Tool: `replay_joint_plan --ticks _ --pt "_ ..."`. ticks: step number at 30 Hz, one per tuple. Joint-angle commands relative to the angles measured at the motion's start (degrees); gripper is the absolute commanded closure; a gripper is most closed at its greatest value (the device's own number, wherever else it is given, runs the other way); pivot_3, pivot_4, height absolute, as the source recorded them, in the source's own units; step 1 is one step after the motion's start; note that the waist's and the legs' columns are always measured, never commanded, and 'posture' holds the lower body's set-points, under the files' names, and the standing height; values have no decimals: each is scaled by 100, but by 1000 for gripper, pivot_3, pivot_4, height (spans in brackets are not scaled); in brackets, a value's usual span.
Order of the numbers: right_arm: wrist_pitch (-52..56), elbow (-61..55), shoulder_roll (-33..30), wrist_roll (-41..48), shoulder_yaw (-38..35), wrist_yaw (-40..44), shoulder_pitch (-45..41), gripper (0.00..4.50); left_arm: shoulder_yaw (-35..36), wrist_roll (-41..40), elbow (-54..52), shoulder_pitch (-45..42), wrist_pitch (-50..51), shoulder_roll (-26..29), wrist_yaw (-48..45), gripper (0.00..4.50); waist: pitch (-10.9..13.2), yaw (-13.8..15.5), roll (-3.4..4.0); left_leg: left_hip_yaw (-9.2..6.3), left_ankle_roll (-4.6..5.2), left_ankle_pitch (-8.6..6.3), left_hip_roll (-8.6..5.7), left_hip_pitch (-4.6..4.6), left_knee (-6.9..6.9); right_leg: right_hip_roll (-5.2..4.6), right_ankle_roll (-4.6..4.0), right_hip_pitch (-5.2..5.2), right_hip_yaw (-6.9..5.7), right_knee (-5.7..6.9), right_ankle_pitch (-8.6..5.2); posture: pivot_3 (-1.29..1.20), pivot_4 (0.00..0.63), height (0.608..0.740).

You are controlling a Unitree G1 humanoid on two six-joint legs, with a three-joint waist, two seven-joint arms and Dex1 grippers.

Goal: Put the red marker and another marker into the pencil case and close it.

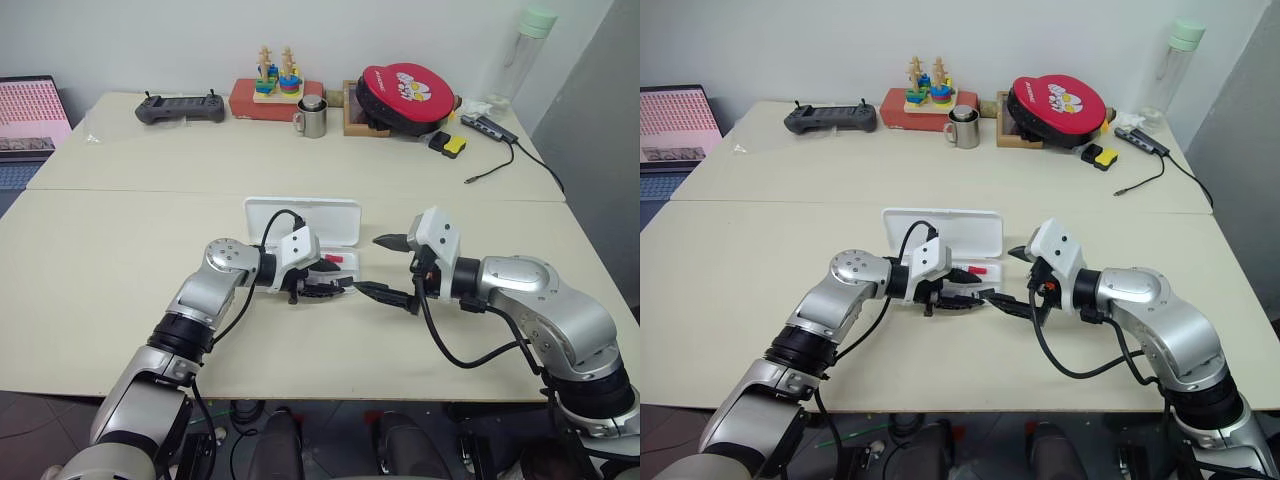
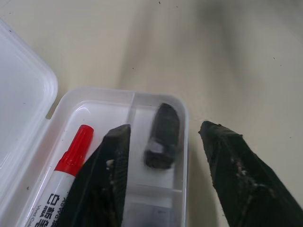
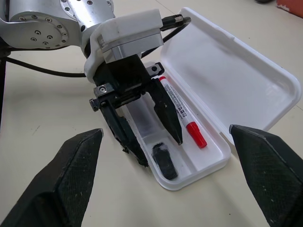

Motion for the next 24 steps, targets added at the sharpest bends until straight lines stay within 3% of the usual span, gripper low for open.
replay_joint_plan --ticks 1,6,11,20,23,24 --pt "-138 -37 -60 16 -65 56 -157 0 222 -140 -161 -70 25 9 -43 982 0 0 0 0 0 0 0 0 0 0 0 0 0 0 0 0 150 740" --pt "-216 72 -58 13 -53 107 -241 0 250 -142 -285 -11 95 62 -58 41 0 0 0 0 0 0 0 0 0 0 0 0 0 0 0 0 150 740" --pt "-305 277 18 28 -20 188 -553 0 673 -605 -968 216 638 109 91 41 0 -25 0 0 0 0 0 0 0 0 -1 0 1 0 1 0 150 740" --pt "-549 1450 406 -91 -48 196 -1834 0 2189 -1954 -2683 971 2220 517 906 41 0 -97 1 -1 0 0 5 11 0 2 0 4 0 8 1 0 150 740" --pt "-819 2663 873 -431 203 102 -2677 0 3444 -2512 -2799 1263 2503 655 1527 41 0 -111 1 -1 0 0 6 12 2 3 2 4 1 8 3 0 150 740" --pt "-893 2933 985 -527 254 86 -2846 350 3661 -2630 -2841 1319 2556 683 1644 0 0 -133 1 0 0 1 6 12 2 3 3 3 2 8 4 0 150 740"
